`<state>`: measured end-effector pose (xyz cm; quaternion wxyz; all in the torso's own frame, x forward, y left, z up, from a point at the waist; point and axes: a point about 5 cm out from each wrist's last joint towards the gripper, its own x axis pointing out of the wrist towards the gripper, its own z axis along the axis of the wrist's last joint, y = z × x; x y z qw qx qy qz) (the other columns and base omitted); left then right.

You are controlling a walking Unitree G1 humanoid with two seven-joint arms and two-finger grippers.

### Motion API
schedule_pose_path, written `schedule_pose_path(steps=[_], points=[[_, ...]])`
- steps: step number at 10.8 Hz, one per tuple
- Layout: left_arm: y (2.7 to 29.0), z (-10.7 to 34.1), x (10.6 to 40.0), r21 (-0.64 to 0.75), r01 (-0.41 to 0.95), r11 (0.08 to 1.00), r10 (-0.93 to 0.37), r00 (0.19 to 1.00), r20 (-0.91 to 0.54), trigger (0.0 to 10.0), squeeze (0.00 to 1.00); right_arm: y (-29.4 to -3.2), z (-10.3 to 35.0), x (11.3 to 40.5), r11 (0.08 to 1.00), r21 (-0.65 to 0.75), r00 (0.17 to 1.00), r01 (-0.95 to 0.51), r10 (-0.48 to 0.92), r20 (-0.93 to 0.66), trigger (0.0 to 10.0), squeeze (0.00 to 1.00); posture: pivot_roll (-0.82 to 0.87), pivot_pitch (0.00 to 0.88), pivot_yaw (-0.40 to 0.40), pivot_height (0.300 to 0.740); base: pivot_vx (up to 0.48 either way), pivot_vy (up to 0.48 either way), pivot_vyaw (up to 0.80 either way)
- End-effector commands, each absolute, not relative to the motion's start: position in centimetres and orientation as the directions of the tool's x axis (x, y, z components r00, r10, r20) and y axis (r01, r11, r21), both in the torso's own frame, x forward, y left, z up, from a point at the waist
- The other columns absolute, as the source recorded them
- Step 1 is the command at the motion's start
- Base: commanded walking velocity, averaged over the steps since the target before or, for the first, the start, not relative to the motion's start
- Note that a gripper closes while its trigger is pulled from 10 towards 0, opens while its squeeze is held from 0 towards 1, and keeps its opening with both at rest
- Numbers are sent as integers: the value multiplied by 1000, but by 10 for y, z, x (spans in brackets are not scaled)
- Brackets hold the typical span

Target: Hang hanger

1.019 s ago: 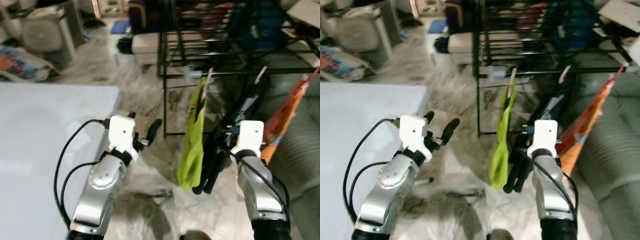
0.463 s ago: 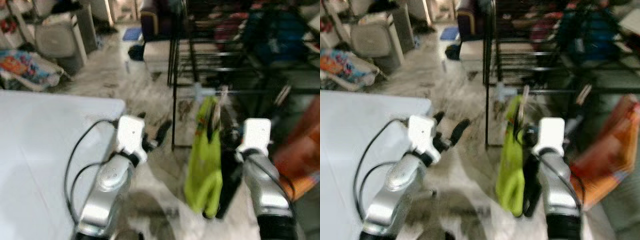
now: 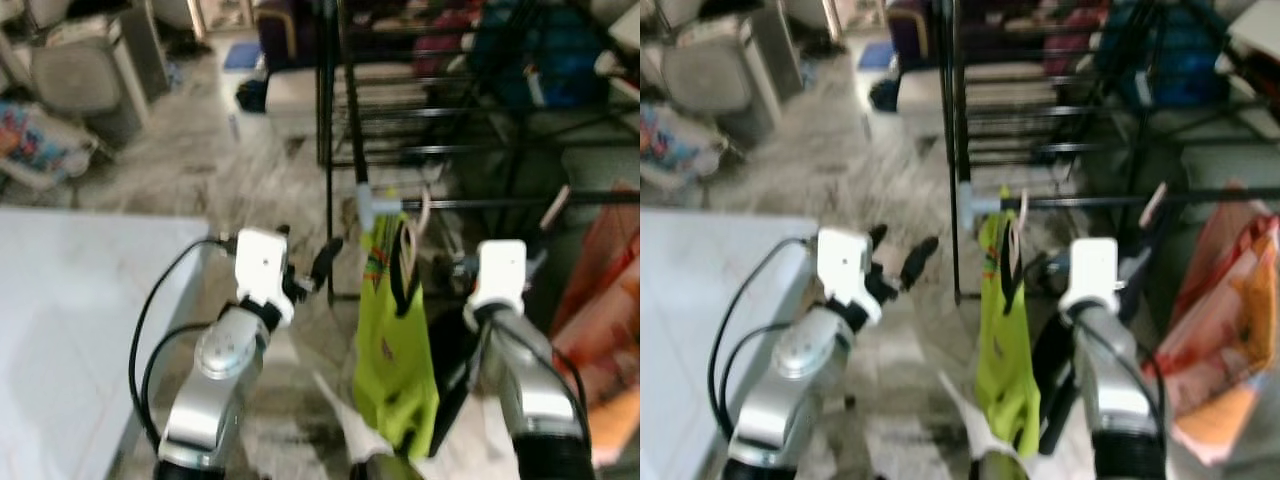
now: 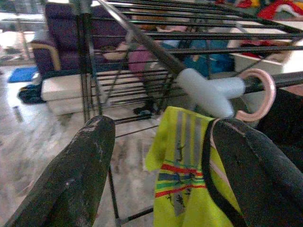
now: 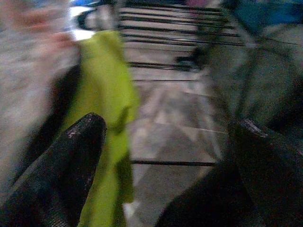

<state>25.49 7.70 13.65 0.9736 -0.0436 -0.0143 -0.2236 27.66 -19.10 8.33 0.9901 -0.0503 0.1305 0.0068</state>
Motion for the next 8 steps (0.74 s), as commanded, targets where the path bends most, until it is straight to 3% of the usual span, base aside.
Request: schedule_pose_path(steps=[1,4,6,8], points=[[82,136,255,-69,418,906,-416,909,34,10000,0,-179,87,275,992,-88,965,-89,64,-253,10000,0,-43,23,24,740,0,0,0],[81,136,255,-69,421,904,-420,907,29,10000,0,-175,106,275,989,-108,986,-101,85,-144,10000,0,-45,26,27,740,0,0,0],[82,136,256,-66,418,906,-417,908,25,10000,0,-171,105,270,986,-103,978,-131,112,-174,10000,0,-42,28,25,740,0,0,0],[81,134,255,-69,420,905,-420,907,18,10000,0,-164,81,259,979,-68,925,-193,159,-345,10000,0,-48,28,26,740,0,0,0]])
